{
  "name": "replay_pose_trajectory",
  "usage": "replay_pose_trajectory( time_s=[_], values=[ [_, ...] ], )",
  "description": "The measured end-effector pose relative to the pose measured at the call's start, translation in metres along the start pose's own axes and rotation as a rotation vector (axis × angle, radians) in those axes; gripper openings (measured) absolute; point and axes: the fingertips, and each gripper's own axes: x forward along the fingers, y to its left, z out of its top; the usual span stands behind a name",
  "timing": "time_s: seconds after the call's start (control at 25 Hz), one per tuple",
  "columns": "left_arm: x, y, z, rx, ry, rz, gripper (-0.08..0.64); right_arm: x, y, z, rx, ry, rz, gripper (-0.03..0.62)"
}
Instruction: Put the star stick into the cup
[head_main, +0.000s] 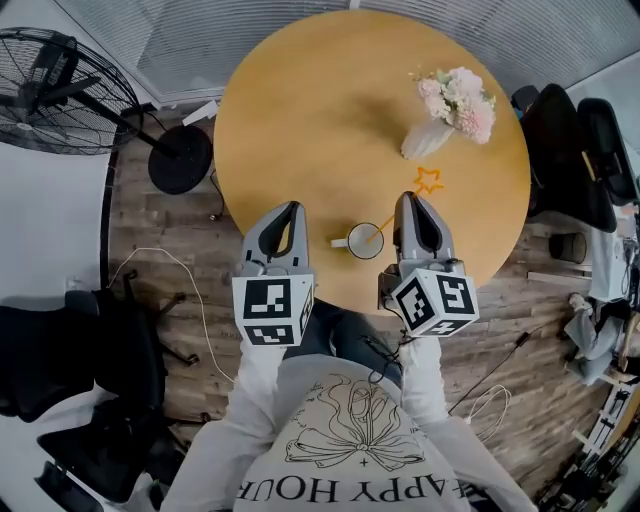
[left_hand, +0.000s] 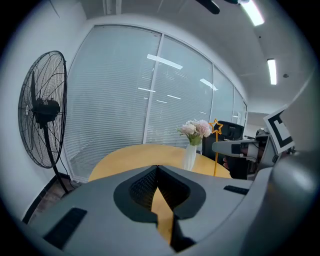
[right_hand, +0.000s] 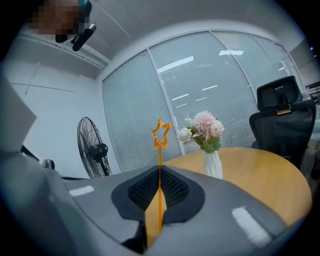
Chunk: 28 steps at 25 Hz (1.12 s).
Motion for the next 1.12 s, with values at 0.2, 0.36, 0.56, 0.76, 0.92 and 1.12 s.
replay_pose_trajectory(
  time_s=[0.2,0.36,0.56,0.76,0.92,1.12],
  values=[
    [0.005,-0.005,-0.014,-0.007,0.029,-0.005,0.006,0.001,-0.005,-0.01,0.007,0.022,0.002,0.015],
    [0.008,-0.008,-0.023,-0.014,0.054,0.001,0.006,0.006,-0.01,-0.019,0.016,0.049,0.016,0.015],
    [0.011,-0.014,-0.033,-0.026,0.076,0.005,0.006,0.009,-0.014,-0.032,0.022,0.084,0.027,0.015],
    [0.011,-0.015,-0.046,-0.033,0.099,0.013,0.006,0.012,-0.018,-0.044,0.031,0.106,0.036,0.015],
    [0.012,-0.013,-0.056,-0.046,0.114,0.027,0.006,0.016,-0.019,-0.053,0.027,0.12,0.05,0.015],
    [0.015,-0.012,-0.065,-0.047,0.119,0.038,0.006,0.02,-0.02,-0.066,0.034,0.14,0.076,0.015]
  ],
)
